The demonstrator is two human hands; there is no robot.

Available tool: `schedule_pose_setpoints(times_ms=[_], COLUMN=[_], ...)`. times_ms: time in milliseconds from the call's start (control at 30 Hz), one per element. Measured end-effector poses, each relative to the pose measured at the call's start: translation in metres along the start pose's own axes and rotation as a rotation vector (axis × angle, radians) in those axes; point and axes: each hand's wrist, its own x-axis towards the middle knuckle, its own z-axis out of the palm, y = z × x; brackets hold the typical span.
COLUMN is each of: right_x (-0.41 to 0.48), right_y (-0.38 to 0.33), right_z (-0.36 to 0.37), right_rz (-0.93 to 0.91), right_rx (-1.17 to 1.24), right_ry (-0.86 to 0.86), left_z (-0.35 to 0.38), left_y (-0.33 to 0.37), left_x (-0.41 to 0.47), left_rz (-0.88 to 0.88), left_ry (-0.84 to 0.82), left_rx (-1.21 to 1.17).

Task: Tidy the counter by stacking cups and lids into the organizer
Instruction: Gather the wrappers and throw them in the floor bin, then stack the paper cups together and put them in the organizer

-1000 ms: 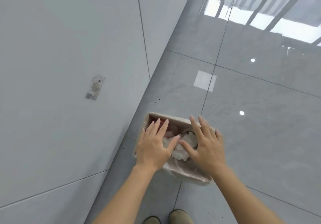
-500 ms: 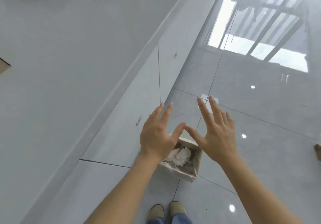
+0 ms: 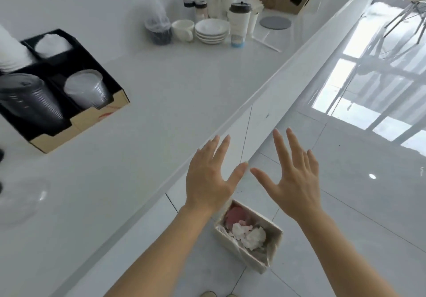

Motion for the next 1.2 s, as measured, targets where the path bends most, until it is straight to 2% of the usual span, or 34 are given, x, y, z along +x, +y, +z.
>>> schedule_pose_setpoints(times_ms=[600, 867, 1200], right_x=[0.032, 0.006, -0.018], right_y=[-0.193, -0.312, -0.449], right_z=[-0.01, 0.003, 0.025], right_rz=[-0.464, -0.596, -0.722], right_rx=[0.213, 0.305, 0.479], right_ry=[0.041, 0.083, 0.072], left_z=[-0.175, -0.26, -0.345], left_y=[-0.077, -0.135, -0.201], left_x=[-0.09, -0.157, -0.238], left_rz=[-0.336, -0.405, -0.549], left_ry=[0.452, 0.622, 0.759], left_rx=[0.177, 0.211, 0.292])
